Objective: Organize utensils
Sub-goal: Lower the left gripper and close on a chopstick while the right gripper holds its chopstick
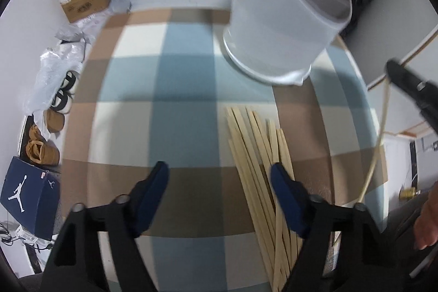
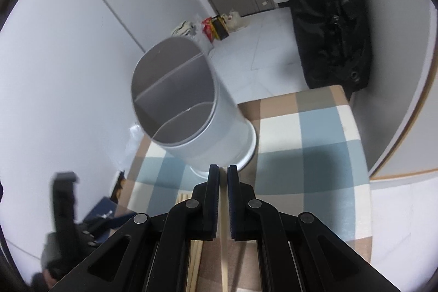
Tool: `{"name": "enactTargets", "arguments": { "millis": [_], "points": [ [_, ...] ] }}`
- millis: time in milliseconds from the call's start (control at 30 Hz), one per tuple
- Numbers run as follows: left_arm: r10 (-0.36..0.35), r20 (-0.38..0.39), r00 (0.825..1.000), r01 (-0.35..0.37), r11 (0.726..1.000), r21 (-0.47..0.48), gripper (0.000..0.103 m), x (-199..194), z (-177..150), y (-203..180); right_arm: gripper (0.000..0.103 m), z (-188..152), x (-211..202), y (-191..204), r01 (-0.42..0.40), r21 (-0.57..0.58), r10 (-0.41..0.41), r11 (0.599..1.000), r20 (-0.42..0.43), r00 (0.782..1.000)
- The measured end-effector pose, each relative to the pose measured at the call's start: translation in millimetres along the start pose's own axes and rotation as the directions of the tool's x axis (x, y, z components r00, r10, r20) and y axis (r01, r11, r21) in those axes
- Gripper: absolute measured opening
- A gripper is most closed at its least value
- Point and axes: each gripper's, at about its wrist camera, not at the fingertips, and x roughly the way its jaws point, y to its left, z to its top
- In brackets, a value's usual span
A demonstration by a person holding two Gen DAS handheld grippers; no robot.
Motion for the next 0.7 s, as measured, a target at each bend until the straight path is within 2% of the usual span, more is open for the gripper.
{"name": "enactTargets", "arguments": {
  "millis": [133, 267, 400, 533, 600, 700],
  "points": [
    [0.035, -0.045, 0.998, -0.035, 0.999, -0.008, 0.057, 6.5, -4.5, 3.4, 0.005, 9.4, -15.6, -11.7, -0.026, 0.016, 0.025, 1.0, 0.021, 0.999],
    [0.033, -0.035, 0.999, -0.033, 0.999, -0.015, 0.055, 0.2, -6.8, 9.2, 0.005, 12.1, -24.8, -13.9, -0.045, 0.02, 0.044, 0.999, 0.036, 0.998],
    [0.052, -0.023, 0.998, -0.053, 0.998, -0.02, 0.04, -5.6, -11.8, 13.8, 0.005, 14.2, -30.5, -13.6, -0.072, 0.032, 0.071, 0.997, 0.044, 0.997],
    [0.025, -0.018, 1.0, -0.027, 0.998, -0.061, 0.03, -10.5, -14.5, 24.5, 0.005, 17.2, -31.1, -10.2, -0.09, 0.028, 0.089, 0.996, 0.054, 0.995],
    [0.002, -0.012, 1.0, -0.003, 0.996, -0.086, 0.021, -10.6, -14.8, 28.3, 0.005, 17.4, -32.0, -8.3, -0.094, 0.023, 0.093, 0.995, 0.058, 0.994],
    [-0.011, -0.002, 1.0, 0.011, 0.994, -0.106, 0.015, -8.4, -13.0, 33.2, 0.005, 16.5, -31.4, -8.2, -0.1, 0.023, 0.098, 0.995, 0.055, 0.994]
  ]
}}
